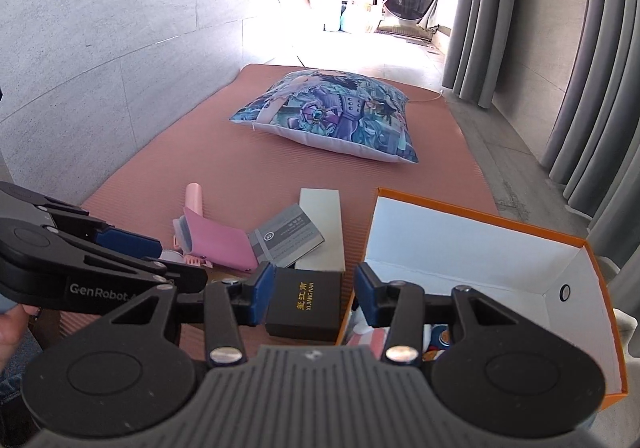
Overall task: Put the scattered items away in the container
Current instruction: 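Withdraw both tools toward the small boxes left on the mat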
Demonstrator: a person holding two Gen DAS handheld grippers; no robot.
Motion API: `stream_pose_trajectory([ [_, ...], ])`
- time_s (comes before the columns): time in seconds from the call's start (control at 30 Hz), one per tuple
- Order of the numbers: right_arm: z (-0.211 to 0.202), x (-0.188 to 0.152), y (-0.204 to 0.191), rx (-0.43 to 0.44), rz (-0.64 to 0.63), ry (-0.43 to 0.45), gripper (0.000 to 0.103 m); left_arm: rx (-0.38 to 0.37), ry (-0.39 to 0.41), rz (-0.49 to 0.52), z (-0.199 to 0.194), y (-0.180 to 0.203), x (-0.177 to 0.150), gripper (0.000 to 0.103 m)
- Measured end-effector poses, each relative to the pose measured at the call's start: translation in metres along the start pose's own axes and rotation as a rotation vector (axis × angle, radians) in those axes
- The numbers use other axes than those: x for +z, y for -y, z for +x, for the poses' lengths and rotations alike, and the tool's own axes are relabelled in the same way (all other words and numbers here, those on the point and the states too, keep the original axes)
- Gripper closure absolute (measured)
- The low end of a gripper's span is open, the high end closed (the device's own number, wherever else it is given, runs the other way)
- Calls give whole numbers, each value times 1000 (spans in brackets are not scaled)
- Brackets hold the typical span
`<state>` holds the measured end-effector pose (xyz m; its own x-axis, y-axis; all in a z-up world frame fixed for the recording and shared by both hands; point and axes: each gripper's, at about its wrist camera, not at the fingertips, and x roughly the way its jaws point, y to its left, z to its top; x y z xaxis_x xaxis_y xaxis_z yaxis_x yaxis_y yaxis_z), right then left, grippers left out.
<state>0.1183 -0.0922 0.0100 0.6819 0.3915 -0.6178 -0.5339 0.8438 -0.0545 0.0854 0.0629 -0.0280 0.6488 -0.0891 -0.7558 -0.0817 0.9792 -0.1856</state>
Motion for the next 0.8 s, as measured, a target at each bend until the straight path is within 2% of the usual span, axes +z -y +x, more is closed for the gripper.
stream_pose_trajectory([
  [0.23, 20, 1, -22, 39, -50, -50, 55, 51, -42, -84, -2, -42, -8, 45],
  [0.47, 47, -2, -38, 80, -100, -130, 55, 47, -92, -210, 7, -77, -15, 45],
  [0.8, 82, -9, -59, 144, -172, -214, 52, 49, -166, -230, 31, -79, -11, 45],
])
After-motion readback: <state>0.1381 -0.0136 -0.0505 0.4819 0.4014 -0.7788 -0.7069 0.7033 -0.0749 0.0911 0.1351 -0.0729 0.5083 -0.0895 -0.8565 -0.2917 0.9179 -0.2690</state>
